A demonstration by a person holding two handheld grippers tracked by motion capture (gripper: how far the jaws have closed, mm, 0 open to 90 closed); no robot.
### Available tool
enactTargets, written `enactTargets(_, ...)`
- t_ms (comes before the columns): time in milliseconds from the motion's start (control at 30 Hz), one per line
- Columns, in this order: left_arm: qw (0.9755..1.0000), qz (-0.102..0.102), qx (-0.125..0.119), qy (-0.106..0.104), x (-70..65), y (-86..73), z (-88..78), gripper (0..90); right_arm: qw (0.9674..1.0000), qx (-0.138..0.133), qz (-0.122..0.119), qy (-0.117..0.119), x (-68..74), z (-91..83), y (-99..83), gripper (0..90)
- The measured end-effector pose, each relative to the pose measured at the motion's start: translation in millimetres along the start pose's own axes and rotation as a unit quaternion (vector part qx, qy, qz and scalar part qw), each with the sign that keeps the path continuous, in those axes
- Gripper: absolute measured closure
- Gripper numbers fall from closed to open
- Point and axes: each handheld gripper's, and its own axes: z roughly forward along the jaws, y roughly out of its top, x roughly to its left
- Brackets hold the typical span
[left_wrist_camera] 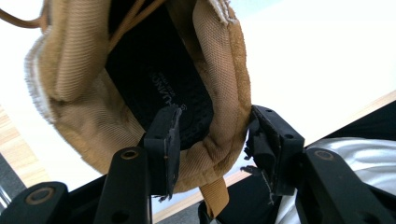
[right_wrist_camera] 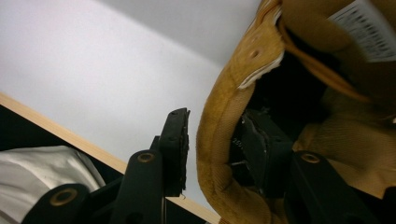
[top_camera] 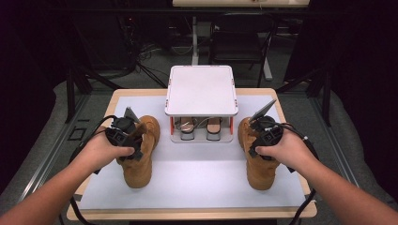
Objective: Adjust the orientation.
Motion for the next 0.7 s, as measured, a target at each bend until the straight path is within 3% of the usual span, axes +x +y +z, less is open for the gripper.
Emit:
enactTargets(300,0.9993,0.006,-0.012,0.034,11.4,-2.1,-15.4,53.4,0.9999,-0.008,-0.003,-0.014,-8.0,-20.3,0.4,58.7)
enactTargets(467,0.9989,-0.005,-0.016,0.044,20.8,-4.4,-20.2,53.0,0.9995,-0.022,0.006,-0.023,-15.0,-21.8,-2.1,58.1)
enactTargets(500,0.9988,-0.008,-0.014,0.047,23.1,-4.9,-21.1,53.0,0.9995,-0.012,0.003,-0.027,-16.9,-23.8,-1.7,58.0)
enactTargets(700,0.9982,-0.019,-0.014,0.056,31.6,-7.8,-22.1,53.1,0.9992,-0.017,0.012,-0.033,-25.8,-28.4,-3.2,57.6)
